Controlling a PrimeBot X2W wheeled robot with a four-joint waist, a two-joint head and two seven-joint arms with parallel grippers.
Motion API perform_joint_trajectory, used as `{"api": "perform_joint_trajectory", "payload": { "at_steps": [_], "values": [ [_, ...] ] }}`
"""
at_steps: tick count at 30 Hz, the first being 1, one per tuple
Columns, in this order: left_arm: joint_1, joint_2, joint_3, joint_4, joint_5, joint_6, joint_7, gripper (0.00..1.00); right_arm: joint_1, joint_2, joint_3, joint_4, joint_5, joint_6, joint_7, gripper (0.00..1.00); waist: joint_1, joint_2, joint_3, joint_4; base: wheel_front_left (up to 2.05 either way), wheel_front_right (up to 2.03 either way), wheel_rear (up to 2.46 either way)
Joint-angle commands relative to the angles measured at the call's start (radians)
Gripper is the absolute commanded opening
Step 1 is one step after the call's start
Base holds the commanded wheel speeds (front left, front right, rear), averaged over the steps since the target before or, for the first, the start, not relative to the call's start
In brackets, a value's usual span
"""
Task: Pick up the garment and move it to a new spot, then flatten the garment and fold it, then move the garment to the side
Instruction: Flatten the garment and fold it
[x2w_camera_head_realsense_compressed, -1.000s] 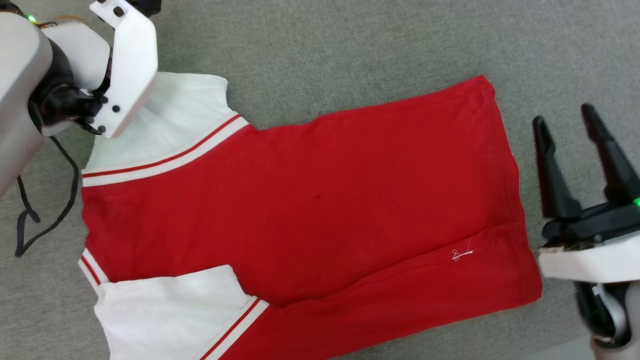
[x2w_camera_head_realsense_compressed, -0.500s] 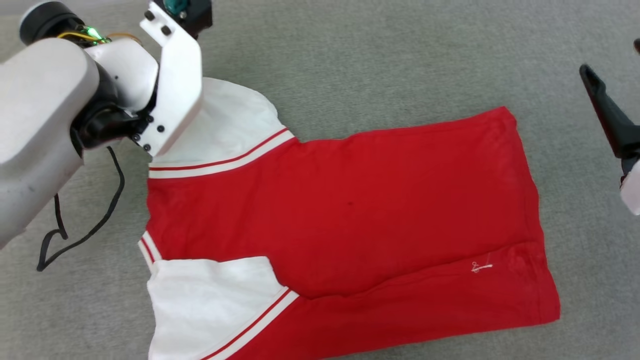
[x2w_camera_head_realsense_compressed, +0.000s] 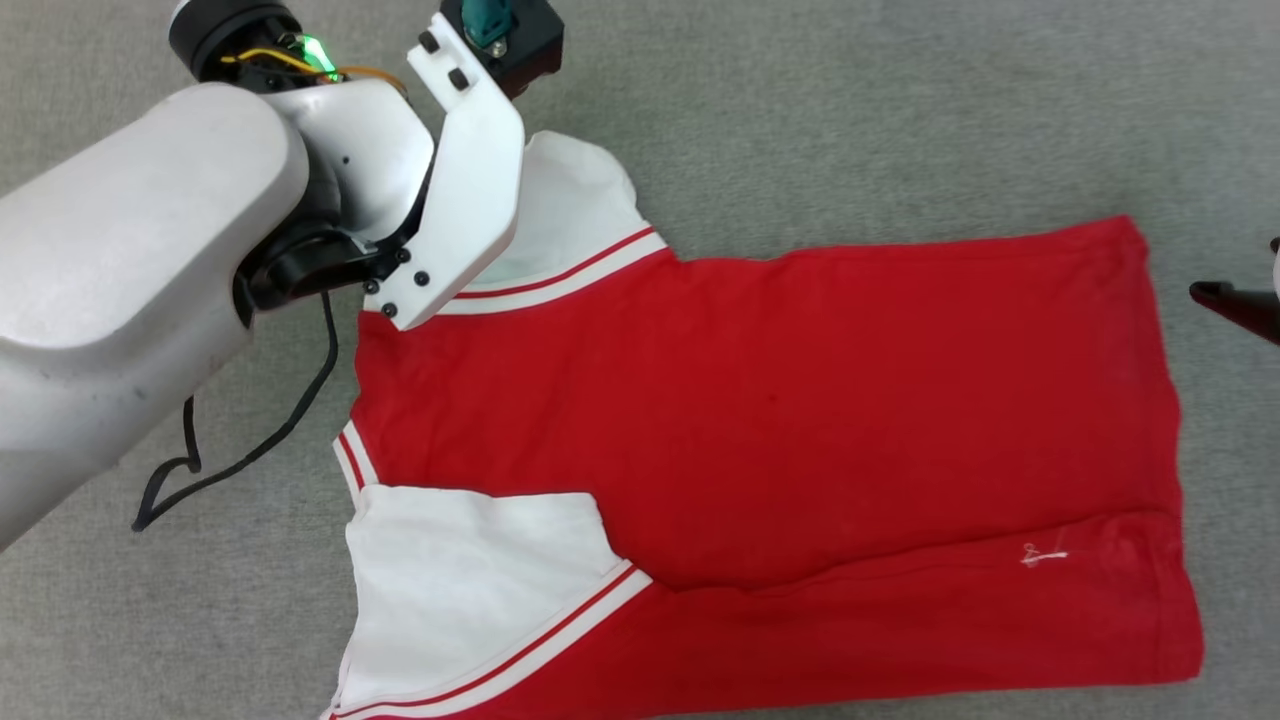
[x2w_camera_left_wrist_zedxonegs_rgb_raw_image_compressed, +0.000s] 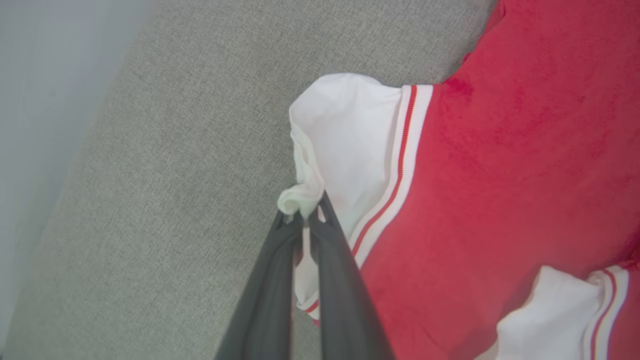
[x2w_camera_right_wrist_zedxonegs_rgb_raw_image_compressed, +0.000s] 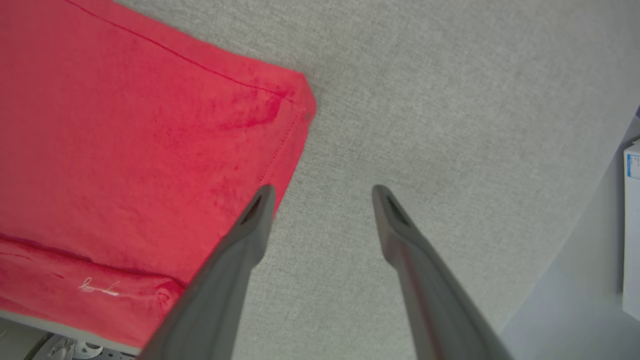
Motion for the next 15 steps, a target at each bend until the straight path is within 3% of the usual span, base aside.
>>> {"api": "perform_joint_trajectory", "payload": {
  "at_steps": [1,7,15],
  "values": [
    [-0.019,-0.004,-0.002,-0.007,0.004,0.0,-0.009,0.0,-0.039,0.017,0.011,0.025,0.0,-0.001,0.028,1.0,0.0,0.0,0.03,0.024,0.0,0.0,0.0],
    [-0.052,-0.007,-0.013,-0.017,0.007,0.0,-0.037,0.0,-0.093,0.071,0.037,0.118,-0.024,-0.001,0.045,1.0,0.0,0.0,0.078,0.053,0.0,0.0,0.0],
    [-0.069,-0.007,-0.022,-0.009,0.007,0.0,-0.074,0.0,-0.016,0.097,0.133,0.184,-0.002,-0.001,0.018,1.0,0.0,0.0,0.106,0.074,0.0,0.0,0.0]
  ]
}}
